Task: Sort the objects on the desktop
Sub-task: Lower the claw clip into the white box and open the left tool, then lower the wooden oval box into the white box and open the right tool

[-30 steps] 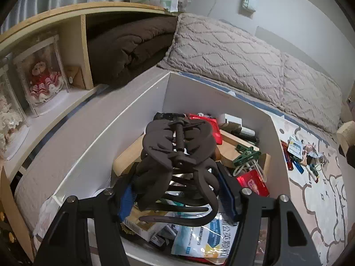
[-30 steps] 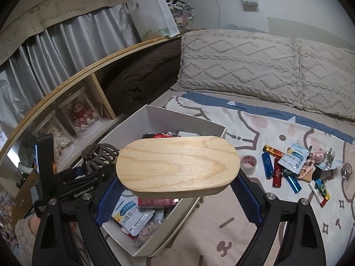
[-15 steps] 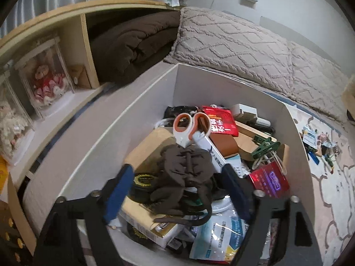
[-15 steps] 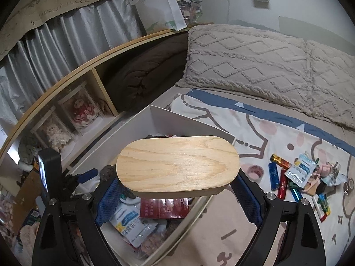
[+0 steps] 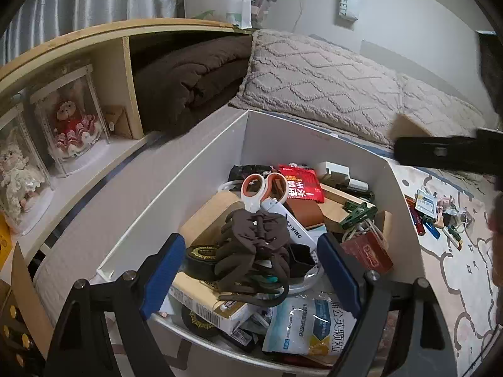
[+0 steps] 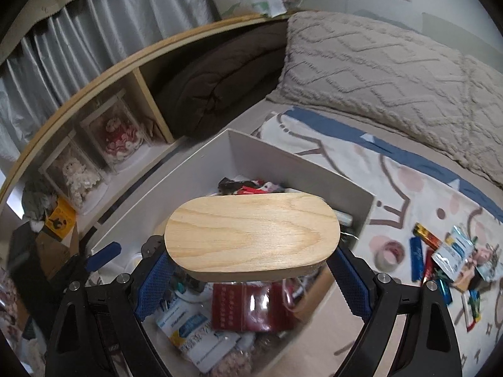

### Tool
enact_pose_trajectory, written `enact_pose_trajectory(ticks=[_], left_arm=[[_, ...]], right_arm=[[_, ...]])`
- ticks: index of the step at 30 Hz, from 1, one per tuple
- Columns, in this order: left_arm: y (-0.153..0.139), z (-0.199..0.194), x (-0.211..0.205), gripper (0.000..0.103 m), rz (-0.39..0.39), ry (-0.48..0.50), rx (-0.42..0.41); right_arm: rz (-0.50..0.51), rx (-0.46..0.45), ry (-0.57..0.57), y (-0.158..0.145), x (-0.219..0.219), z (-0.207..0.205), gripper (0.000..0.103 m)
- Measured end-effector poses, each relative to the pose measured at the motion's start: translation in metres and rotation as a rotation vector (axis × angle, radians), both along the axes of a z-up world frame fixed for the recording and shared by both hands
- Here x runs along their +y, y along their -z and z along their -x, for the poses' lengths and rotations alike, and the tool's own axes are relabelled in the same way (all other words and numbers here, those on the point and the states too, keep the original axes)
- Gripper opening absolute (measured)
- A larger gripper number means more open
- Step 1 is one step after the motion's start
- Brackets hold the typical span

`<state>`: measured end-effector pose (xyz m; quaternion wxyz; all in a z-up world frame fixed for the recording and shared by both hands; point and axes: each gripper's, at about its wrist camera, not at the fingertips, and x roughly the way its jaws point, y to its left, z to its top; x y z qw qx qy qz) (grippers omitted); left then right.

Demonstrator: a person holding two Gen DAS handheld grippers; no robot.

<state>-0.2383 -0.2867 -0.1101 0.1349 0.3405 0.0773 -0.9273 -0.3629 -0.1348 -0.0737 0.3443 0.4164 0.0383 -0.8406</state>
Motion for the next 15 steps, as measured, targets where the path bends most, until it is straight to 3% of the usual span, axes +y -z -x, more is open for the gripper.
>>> enact_pose_trajectory(ticks=[8, 15], left_arm=[[0.001, -0.005, 0.004, 0.086, -0.032, 0.015, 0.027], [0.009, -0.016, -0.004, 0.086, -0.045, 0.005, 0.042]], right_arm=[[-0.048, 0.069, -0.146, 0.005, -0.046, 0.019, 0.093], [-0.172, 0.114, -0.203, 0.025, -0.083, 0.04, 0.093]])
